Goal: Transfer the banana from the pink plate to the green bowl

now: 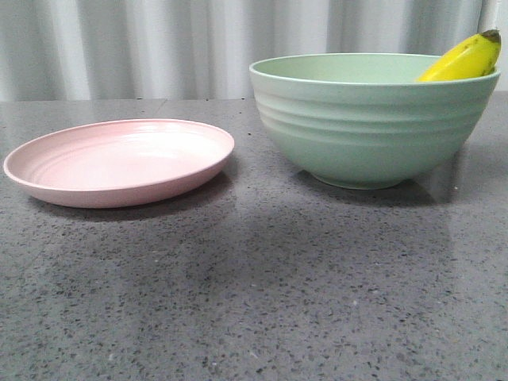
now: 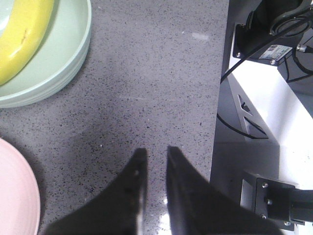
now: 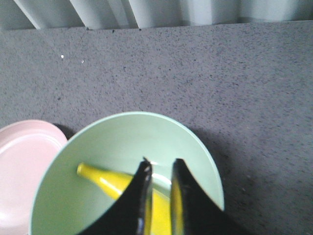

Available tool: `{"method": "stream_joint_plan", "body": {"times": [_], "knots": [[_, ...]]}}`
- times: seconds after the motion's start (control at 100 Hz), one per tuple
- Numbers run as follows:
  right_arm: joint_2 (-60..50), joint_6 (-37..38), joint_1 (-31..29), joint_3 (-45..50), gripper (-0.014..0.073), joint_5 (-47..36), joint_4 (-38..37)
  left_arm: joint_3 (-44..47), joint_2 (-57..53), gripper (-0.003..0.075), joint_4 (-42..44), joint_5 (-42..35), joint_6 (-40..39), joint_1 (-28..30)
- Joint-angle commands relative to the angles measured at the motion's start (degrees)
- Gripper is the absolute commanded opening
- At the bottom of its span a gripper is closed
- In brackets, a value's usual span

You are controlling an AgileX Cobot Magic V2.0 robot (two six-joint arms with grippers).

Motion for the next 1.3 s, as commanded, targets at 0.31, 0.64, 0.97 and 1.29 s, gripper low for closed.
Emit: {"method": "stream_joint_plan", "body": {"times": [0.31,0.64,0.97,1.29], "knots": [[-18.48,-6.65,-0.14,11.03,-0.008,-9.3,-2.42,9.19,-15.99,-0.0019,-2.12,-16.72,-2.83,-0.41],[-36.89,-6.65,-0.14,31.09,-0.008,-23.32,-3.33,32.89,-39.52,-0.0019,-1.72,-41.3,-2.94,-0.41],[-51.8,-6.65,-0.14,47.39,-0.008,-32.28,-3.54,56.31,-60.1,-0.0019,-1.72,-53.79,-2.94,-0.41],[-57.47,-6.65,-0.14,50.81,-0.008,-26.88,-3.54,65.23,-69.16,-0.0019,-1.72,-55.98,-2.94,-0.41]]}}
